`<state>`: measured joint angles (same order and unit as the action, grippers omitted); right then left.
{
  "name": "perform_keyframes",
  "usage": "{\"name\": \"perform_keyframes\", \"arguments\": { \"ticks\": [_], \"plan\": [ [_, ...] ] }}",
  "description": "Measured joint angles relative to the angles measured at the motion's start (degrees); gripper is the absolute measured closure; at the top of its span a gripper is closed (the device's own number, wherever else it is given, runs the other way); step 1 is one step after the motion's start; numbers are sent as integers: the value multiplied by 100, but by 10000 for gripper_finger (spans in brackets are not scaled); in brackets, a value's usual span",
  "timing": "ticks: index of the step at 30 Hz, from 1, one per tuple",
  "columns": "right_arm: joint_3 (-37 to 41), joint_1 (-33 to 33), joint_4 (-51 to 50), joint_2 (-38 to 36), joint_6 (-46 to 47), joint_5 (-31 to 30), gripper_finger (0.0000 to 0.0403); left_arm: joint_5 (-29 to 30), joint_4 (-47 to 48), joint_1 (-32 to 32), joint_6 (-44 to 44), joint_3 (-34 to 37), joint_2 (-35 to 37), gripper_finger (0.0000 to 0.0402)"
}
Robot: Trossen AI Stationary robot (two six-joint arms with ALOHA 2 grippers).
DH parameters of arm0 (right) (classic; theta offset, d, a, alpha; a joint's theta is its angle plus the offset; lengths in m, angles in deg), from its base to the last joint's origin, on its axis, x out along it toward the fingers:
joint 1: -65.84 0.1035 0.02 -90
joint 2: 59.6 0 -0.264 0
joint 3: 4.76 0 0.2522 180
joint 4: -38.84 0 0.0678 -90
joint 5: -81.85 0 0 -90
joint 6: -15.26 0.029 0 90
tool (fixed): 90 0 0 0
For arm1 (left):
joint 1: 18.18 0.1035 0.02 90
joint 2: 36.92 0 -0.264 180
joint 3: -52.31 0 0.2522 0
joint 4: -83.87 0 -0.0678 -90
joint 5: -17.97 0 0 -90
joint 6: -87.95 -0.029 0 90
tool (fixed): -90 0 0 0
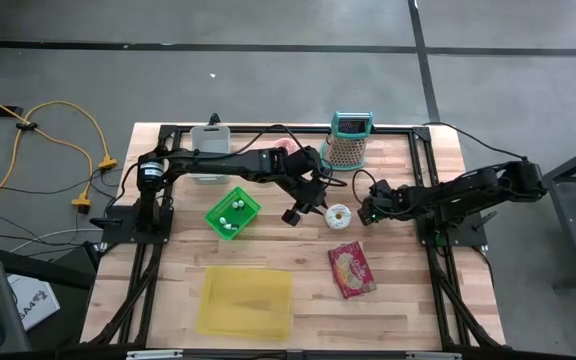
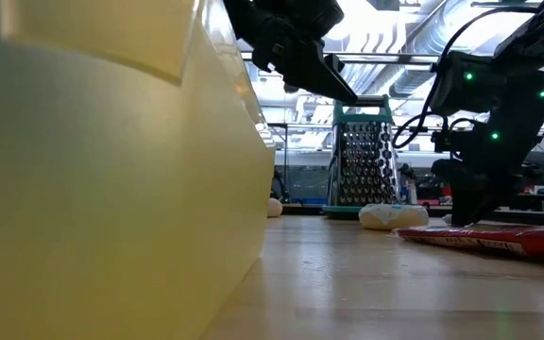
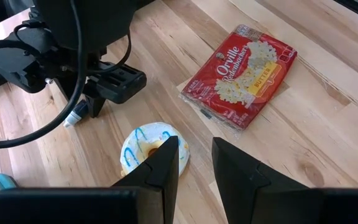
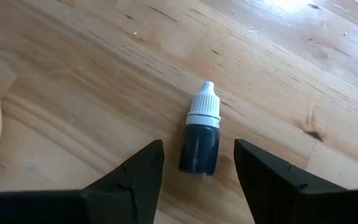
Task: Pick & Place Food Item
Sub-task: Put the black bottle into the green basket
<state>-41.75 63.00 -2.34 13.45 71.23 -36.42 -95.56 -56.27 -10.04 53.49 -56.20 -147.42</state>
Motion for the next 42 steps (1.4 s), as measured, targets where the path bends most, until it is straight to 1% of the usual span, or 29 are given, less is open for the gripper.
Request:
{"name": "perform_keyframes", "arguments": {
  "ticks": [13, 15, 23, 27, 31, 42],
  "plan": [
    [2, 0, -9, 0, 127, 24, 218, 2, 0, 1, 0, -2, 1, 311],
    [2, 0, -7, 2, 127, 33, 229, 0, 0, 1, 0, -1, 0, 311],
    [2, 22, 7, 2, 127, 127, 291, 1, 0, 0, 0, 0, 1, 311],
    [2, 20, 11, 2, 127, 140, 313, 0, 0, -1, -1, -1, 1, 311],
    [2, 20, 11, 2, 127, 142, 322, 2, 0, 0, -1, 0, 1, 311],
    [2, 25, 7, 2, 100, 142, 325, 0, 0, -1, -2, -2, 1, 311]
  ]
}}
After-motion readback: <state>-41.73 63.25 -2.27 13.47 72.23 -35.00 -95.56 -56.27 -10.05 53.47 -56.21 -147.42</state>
